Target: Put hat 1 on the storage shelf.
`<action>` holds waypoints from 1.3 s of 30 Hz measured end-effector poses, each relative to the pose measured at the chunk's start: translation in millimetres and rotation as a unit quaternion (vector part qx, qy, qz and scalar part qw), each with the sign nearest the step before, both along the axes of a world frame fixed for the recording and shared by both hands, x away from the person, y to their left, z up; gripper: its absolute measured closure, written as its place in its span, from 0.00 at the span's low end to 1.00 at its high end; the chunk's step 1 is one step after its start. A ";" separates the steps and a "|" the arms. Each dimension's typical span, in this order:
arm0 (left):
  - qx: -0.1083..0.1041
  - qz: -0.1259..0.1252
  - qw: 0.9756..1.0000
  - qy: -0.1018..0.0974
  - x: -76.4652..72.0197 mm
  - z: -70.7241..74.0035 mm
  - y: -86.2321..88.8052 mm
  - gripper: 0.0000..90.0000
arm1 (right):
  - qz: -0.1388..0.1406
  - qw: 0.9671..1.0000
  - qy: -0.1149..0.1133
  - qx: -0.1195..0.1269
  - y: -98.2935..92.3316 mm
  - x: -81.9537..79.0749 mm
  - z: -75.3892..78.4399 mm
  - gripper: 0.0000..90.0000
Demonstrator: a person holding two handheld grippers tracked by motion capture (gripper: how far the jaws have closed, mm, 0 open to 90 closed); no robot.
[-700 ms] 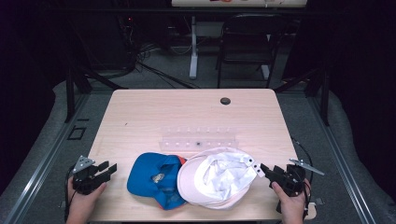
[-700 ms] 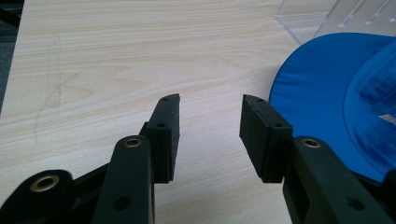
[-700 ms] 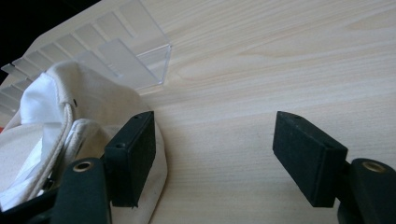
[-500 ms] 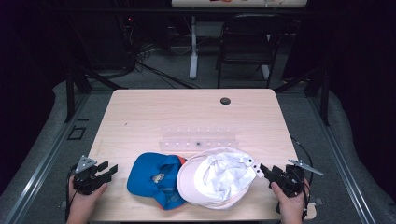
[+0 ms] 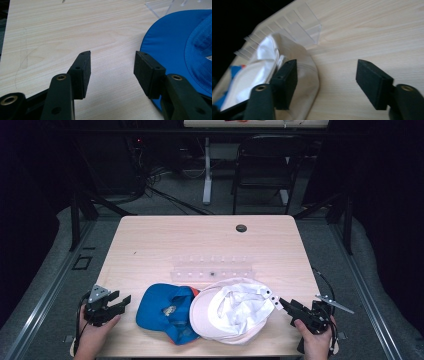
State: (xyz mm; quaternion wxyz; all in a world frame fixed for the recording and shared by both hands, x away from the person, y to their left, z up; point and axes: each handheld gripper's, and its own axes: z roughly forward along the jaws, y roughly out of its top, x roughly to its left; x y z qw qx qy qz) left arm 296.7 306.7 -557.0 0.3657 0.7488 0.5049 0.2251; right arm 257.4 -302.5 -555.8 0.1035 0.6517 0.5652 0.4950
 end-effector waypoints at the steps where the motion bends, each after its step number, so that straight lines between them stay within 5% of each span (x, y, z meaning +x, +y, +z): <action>1: -0.004 -0.002 1.000 0.001 0.7 0.0 -0.8 0.54 | 0.005 0.999 0.002 -0.039 4.6 -1.8 1.7 0.43; 8: 0.000 -0.005 1.000 0.001 -0.4 3.2 -3.5 0.54 | 0.004 0.998 0.006 -0.064 9.7 -5.1 3.9 0.56; 14: 0.001 -0.010 1.000 -0.003 -2.1 4.4 -4.7 0.56 | 0.018 0.999 0.001 -0.039 5.3 -7.2 4.7 0.62; 19: -0.003 -0.015 1.000 -0.011 -5.7 7.6 -7.0 0.57 | 0.010 0.999 -0.033 -0.033 4.2 -12.8 17.5 0.56; 24: 0.004 -0.023 1.000 -0.011 -7.4 10.0 -8.8 0.57 | 0.013 0.999 -0.026 -0.020 4.6 -14.8 26.6 0.62; 39: 0.002 -0.036 0.999 -0.014 -10.6 10.5 -15.2 0.55 | 0.029 0.997 0.003 -0.078 12.2 -12.1 54.3 0.58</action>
